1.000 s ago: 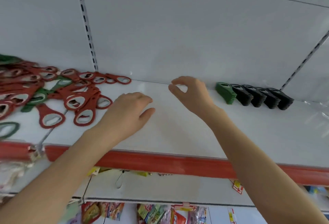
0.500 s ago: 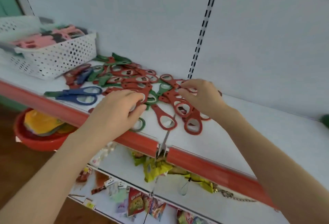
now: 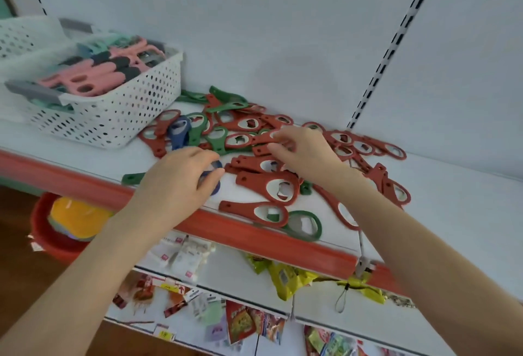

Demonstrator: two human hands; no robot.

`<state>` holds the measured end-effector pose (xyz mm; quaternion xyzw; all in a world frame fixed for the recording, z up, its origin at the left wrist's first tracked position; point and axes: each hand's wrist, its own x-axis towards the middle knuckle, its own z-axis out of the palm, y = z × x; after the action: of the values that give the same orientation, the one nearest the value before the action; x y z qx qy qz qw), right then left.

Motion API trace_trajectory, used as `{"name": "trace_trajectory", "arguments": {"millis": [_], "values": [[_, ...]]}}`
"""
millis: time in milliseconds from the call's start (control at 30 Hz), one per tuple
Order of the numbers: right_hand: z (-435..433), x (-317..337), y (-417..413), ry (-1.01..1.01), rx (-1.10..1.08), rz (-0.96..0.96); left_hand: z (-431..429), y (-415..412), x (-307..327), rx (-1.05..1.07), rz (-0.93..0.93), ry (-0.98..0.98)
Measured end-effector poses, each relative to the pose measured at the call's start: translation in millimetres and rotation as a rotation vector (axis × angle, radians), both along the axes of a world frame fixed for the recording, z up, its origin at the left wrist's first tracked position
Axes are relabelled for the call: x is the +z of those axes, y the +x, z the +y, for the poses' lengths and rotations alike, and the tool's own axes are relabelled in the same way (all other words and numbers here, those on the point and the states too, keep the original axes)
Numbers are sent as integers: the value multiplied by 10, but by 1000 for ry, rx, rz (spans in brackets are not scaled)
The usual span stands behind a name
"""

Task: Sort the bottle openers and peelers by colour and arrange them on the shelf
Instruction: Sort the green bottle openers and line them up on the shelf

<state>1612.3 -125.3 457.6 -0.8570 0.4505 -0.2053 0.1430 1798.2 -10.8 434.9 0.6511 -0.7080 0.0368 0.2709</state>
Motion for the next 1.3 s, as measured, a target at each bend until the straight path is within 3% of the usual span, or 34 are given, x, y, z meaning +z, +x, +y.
{"name": "trace_trajectory", "arguments": {"millis": [133, 300, 433, 500, 633, 700, 767, 967, 1300], "values": [[-13, 12, 481, -15, 59, 33, 71, 204, -63, 60, 44, -28], [-25, -70, 960, -89, 15, 359, 186, 307, -59, 132, 100, -46], [-63, -26, 879, -9, 0, 234, 182, 261, -17, 183, 232, -95], [-44, 31, 719, 22, 20, 84, 123, 169, 24, 221, 445, -117], [271, 137, 328, 5, 152, -188, -116, -147, 99, 204, 1115, -6], [441, 155, 139, -3, 243, -206, -224, -348, 133, 104, 1388, 2], [517, 163, -109, 93, 226, -176, -296, -509, 151, 11, 1505, -7], [601, 33, -709, 261, 87, 361, -336, -671, 156, -52, 1430, 55], [452, 155, -808, 370, 126, 62, -304, -762, 183, -109, 1161, 137]]}}
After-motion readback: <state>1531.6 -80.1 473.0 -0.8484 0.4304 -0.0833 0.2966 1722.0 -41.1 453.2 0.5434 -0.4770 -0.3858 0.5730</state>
